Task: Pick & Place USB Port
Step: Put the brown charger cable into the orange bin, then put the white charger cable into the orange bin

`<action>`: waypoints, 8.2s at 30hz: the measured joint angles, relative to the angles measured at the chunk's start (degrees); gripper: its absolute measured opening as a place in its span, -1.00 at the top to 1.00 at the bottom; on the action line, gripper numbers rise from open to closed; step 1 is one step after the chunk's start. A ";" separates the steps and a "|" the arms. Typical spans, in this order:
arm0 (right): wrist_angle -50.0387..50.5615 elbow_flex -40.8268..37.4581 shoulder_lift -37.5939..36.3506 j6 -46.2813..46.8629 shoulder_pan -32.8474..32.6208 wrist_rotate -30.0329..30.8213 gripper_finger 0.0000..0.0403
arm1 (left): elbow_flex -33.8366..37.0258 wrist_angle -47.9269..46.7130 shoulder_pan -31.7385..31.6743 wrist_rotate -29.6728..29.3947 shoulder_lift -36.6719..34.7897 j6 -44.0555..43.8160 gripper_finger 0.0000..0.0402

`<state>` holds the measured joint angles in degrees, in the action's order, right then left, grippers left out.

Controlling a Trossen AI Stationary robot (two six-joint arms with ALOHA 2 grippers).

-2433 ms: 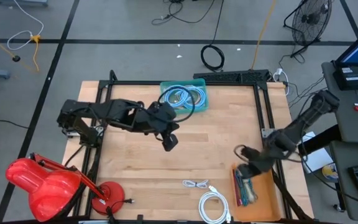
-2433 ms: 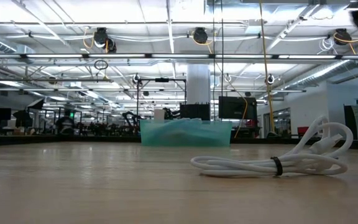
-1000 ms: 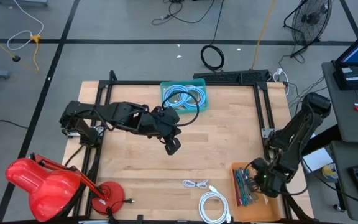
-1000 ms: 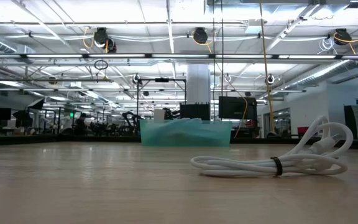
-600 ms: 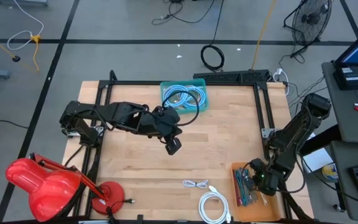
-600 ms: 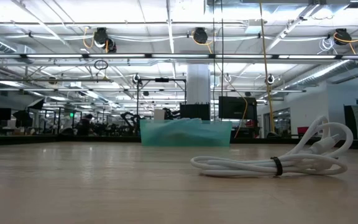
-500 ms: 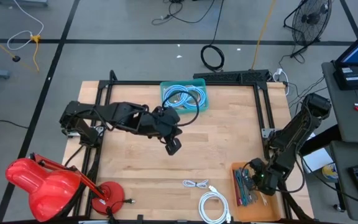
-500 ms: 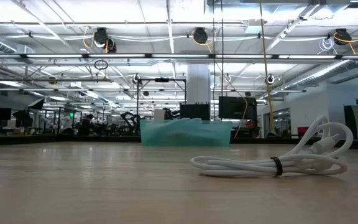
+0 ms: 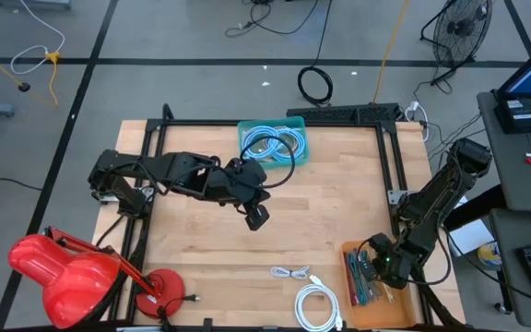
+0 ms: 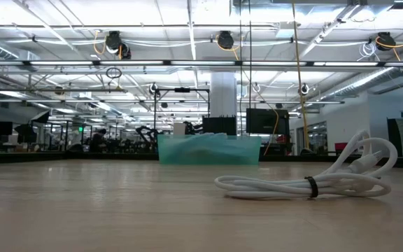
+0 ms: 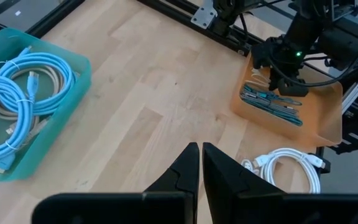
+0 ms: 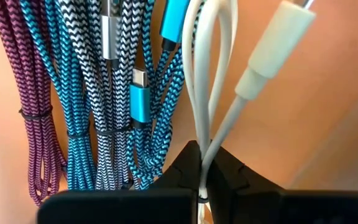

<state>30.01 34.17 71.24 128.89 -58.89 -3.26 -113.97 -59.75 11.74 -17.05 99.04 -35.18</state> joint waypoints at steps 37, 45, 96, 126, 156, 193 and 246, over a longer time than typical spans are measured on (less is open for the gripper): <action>-0.06 -0.04 -11.56 -2.30 0.04 1.97 0.50 | -0.02 0.04 -0.03 -0.97 -0.04 0.13 0.89; -4.54 -0.04 -18.76 -8.71 0.03 16.43 0.50 | -0.02 0.54 -0.03 -0.94 -0.04 0.15 0.89; -66.53 0.04 -30.90 -91.93 44.81 5.10 0.50 | -0.17 21.00 2.71 20.90 5.33 19.86 0.89; -33.14 7.90 -25.51 -96.36 63.69 0.22 0.50 | 0.00 7.83 6.96 29.52 22.10 34.71 0.35; -13.31 7.21 -21.49 -113.34 90.97 -5.52 0.46 | 0.00 18.67 7.03 24.84 31.42 12.63 0.20; -13.85 3.17 -18.71 -107.56 90.93 -4.57 0.20 | 14.24 30.15 8.34 23.46 32.02 9.00 0.20; -14.64 3.17 -18.73 -102.55 90.64 -18.02 0.21 | 18.14 32.85 8.09 29.02 34.93 -6.03 0.94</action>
<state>15.37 37.34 52.51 26.35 31.75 -21.28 -95.83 -26.89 19.83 11.97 133.97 -41.20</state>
